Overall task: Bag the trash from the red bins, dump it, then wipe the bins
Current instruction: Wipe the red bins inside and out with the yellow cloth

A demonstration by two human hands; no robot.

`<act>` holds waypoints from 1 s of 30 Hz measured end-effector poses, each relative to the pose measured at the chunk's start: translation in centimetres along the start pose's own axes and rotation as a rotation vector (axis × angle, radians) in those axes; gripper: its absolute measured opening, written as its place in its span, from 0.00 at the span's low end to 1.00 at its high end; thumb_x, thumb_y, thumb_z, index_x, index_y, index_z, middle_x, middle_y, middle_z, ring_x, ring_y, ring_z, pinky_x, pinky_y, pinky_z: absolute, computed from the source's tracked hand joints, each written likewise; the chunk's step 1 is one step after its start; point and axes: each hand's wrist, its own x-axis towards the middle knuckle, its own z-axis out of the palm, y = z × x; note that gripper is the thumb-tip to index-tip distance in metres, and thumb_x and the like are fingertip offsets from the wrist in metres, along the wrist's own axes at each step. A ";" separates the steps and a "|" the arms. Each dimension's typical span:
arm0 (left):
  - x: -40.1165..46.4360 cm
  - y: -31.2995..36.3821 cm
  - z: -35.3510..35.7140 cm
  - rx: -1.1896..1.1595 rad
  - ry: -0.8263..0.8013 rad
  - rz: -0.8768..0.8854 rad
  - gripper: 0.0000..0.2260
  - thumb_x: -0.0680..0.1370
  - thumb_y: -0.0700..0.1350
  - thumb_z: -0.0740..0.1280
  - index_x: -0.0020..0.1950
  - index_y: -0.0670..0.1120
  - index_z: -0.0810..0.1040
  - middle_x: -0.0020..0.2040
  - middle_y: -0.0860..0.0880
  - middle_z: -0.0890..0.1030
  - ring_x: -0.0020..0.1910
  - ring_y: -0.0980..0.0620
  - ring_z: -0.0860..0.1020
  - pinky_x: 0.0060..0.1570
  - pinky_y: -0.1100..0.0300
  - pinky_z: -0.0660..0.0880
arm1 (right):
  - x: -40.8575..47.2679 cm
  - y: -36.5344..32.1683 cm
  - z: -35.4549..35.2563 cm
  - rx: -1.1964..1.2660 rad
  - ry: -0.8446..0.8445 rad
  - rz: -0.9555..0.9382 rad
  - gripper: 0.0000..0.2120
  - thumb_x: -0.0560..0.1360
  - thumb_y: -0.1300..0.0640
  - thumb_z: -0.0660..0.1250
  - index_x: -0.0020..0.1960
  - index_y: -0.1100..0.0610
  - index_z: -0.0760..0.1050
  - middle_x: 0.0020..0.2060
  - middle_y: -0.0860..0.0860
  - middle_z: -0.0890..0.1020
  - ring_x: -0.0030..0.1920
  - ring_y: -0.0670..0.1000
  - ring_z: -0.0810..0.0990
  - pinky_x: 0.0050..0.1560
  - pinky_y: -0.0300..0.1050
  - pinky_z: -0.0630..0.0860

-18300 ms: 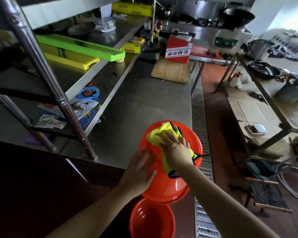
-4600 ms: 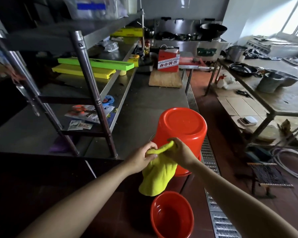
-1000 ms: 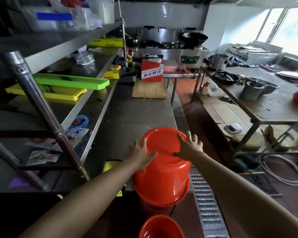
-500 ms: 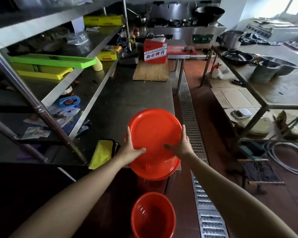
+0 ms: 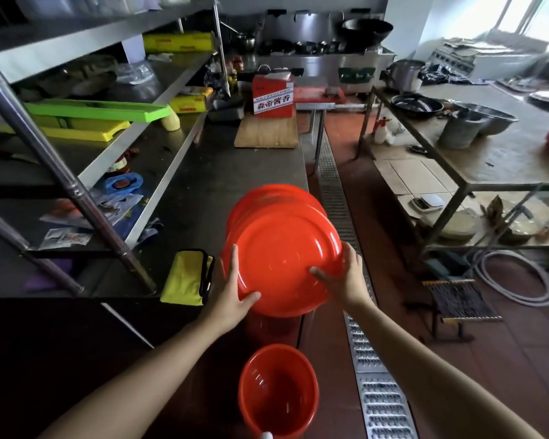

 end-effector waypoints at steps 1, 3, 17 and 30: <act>-0.2 -0.1 -0.2 -0.006 0.013 -0.012 0.55 0.71 0.52 0.76 0.77 0.64 0.33 0.80 0.41 0.44 0.78 0.48 0.42 0.72 0.41 0.57 | -0.4 -0.1 0.0 0.004 0.009 -0.035 0.47 0.62 0.43 0.83 0.73 0.51 0.63 0.64 0.52 0.67 0.63 0.51 0.68 0.59 0.47 0.70; -1.0 -0.4 -0.3 -0.030 0.032 -0.061 0.57 0.70 0.49 0.78 0.76 0.65 0.32 0.79 0.42 0.42 0.78 0.48 0.41 0.70 0.41 0.59 | -1.4 -0.4 0.3 -0.025 -0.019 -0.064 0.46 0.62 0.46 0.83 0.72 0.54 0.62 0.64 0.53 0.68 0.64 0.52 0.69 0.59 0.49 0.69; -3.2 -1.8 -1.4 -0.273 0.022 -0.251 0.29 0.71 0.75 0.52 0.64 0.58 0.65 0.63 0.54 0.71 0.59 0.50 0.75 0.49 0.55 0.71 | -3.6 -2.6 1.5 -0.167 -0.138 -0.005 0.32 0.69 0.20 0.54 0.55 0.44 0.75 0.62 0.49 0.74 0.65 0.49 0.73 0.59 0.43 0.67; -2.6 -3.0 0.5 0.173 -0.315 -0.151 0.33 0.77 0.68 0.60 0.79 0.62 0.53 0.79 0.50 0.53 0.77 0.47 0.58 0.69 0.53 0.64 | -7.1 -0.5 7.8 -0.501 -0.317 0.151 0.56 0.56 0.16 0.61 0.69 0.23 0.26 0.78 0.53 0.30 0.77 0.74 0.42 0.67 0.74 0.63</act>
